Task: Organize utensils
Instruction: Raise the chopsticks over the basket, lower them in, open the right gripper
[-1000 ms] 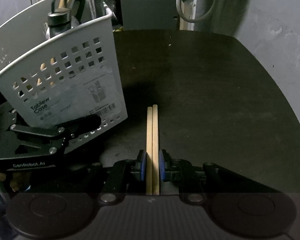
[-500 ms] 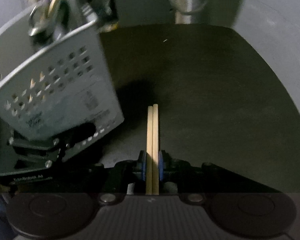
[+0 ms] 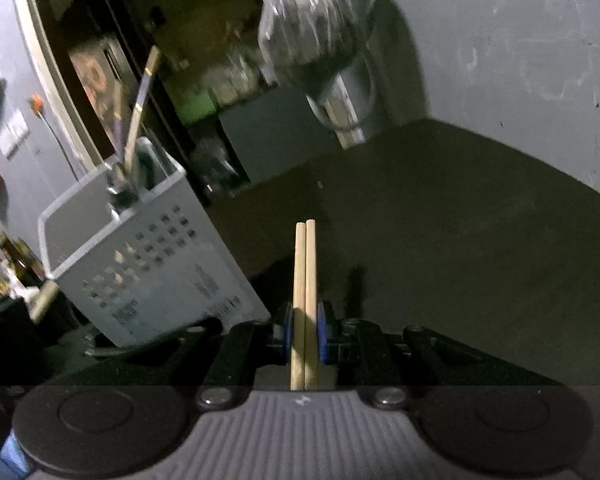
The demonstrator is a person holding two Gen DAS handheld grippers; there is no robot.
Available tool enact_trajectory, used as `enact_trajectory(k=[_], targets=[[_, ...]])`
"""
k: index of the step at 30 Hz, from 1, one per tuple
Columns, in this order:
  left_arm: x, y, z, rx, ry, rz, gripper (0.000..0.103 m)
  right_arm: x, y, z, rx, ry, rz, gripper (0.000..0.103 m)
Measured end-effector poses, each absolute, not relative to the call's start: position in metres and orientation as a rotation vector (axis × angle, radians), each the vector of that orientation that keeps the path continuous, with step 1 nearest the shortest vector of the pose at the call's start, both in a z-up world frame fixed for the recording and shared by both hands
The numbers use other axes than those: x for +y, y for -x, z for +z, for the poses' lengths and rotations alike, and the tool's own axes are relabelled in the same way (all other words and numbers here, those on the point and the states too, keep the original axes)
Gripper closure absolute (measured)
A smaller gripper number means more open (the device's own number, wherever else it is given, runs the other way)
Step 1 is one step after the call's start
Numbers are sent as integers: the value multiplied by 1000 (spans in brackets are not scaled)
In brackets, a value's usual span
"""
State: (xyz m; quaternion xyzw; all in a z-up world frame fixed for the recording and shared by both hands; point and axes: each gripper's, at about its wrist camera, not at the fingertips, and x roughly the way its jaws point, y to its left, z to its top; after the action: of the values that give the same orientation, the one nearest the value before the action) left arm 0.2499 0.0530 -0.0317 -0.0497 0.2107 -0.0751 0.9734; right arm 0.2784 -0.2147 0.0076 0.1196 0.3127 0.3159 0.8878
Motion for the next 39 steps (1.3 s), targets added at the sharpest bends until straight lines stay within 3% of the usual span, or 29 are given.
enact_trajectory(k=[23,39], targets=[[52,-250,-32,425,99,-151,20,-248,-255,43,266,-505,750,89],[55,-247,-28,423,106,-153,21,-208,-232,105,-45,-449,793,88]])
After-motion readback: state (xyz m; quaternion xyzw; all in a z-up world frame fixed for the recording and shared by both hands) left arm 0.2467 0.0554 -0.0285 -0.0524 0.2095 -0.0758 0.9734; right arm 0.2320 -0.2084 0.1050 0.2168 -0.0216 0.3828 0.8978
